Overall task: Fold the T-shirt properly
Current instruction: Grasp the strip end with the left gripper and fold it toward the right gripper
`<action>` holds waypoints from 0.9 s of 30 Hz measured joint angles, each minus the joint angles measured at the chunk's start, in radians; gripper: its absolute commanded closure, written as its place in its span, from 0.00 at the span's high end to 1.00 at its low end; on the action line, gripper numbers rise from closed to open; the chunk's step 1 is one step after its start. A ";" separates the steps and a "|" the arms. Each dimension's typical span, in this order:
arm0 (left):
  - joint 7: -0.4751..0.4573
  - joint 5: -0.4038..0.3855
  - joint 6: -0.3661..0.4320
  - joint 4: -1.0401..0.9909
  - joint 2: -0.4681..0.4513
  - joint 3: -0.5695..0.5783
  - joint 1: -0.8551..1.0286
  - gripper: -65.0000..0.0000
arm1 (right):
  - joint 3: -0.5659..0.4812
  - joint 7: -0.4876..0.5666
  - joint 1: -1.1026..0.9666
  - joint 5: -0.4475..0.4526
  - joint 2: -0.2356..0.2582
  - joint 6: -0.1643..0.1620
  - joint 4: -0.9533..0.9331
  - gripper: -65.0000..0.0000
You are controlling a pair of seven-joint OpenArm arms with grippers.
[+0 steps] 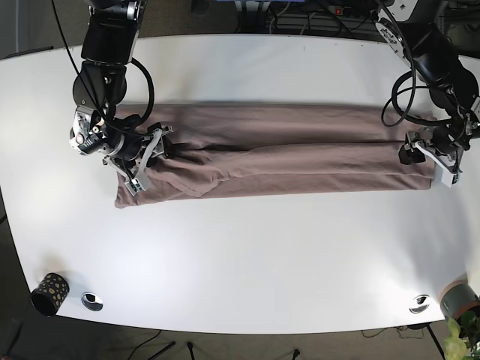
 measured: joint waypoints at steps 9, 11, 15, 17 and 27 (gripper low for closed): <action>0.002 -0.003 0.000 0.004 0.021 -0.002 0.005 0.07 | 0.000 0.000 0.000 0.000 0.000 0.000 0.000 0.45; 0.014 0.003 0.000 0.030 0.023 0.000 0.013 0.07 | 0.000 0.000 0.000 0.000 0.000 0.000 0.000 0.45; 0.060 0.043 0.001 0.170 0.037 0.040 0.069 0.07 | 0.000 0.003 -0.006 0.000 0.000 0.000 0.000 0.45; 0.062 0.047 0.002 0.258 0.038 0.105 0.104 0.07 | 0.002 0.008 -0.011 0.002 -0.005 0.000 0.002 0.45; 0.050 0.070 0.000 0.617 0.138 0.455 0.187 0.07 | 0.003 0.015 -0.016 0.008 -0.024 0.000 0.004 0.45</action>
